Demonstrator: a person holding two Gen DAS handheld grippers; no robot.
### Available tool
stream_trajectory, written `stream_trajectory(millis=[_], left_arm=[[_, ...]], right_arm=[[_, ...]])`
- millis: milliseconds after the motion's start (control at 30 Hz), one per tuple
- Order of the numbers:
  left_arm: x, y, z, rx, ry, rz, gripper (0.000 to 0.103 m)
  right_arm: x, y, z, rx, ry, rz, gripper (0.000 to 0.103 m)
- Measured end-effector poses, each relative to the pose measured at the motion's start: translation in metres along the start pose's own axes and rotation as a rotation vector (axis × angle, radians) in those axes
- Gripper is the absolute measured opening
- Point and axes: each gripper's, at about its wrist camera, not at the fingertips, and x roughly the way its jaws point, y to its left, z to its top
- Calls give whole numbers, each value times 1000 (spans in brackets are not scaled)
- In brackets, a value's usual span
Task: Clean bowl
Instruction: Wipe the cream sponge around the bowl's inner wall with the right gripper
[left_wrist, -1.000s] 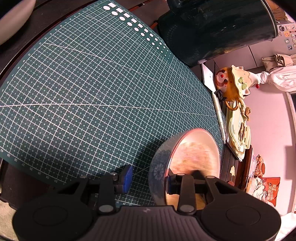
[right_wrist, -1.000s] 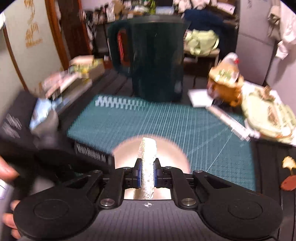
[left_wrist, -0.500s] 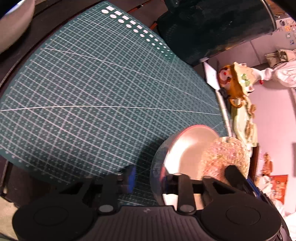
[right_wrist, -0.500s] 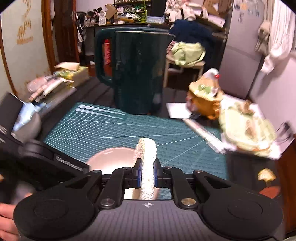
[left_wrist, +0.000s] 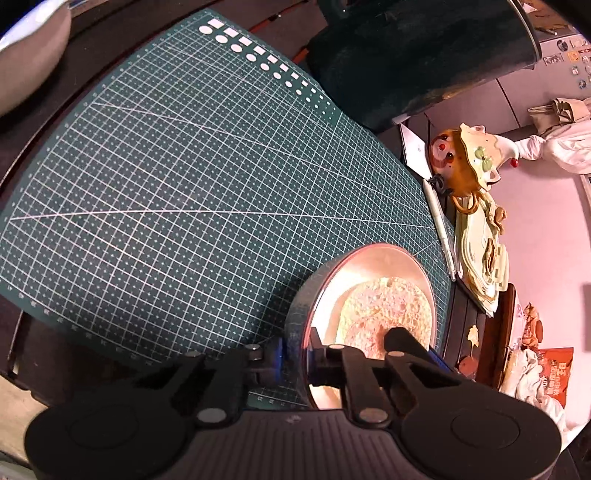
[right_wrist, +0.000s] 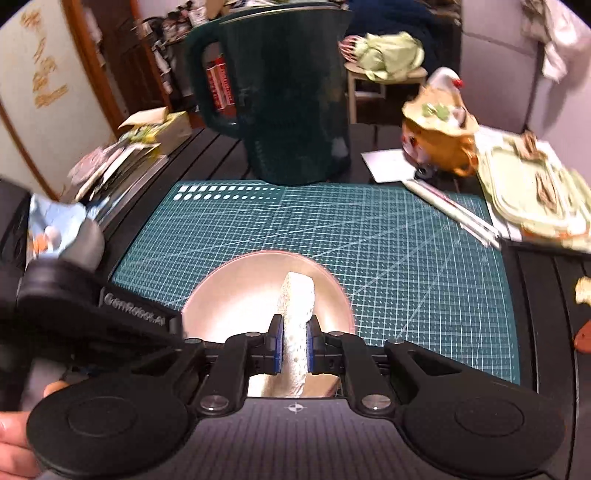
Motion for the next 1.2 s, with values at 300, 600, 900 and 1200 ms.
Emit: stream_trajectory(millis=[300, 600, 900, 1200], left_arm=[[-2, 1, 3, 15, -5, 18, 13], [17, 11, 4, -36, 66, -30, 17], [17, 28, 4, -28, 58, -146, 19], [14, 28, 2, -23, 46, -129, 19]], right_arm=[[0, 9, -2, -21, -5, 10, 11], [8, 20, -8, -87, -4, -12, 11], [10, 14, -8, -80, 1, -31, 11], [11, 15, -9, -80, 2, -36, 11]])
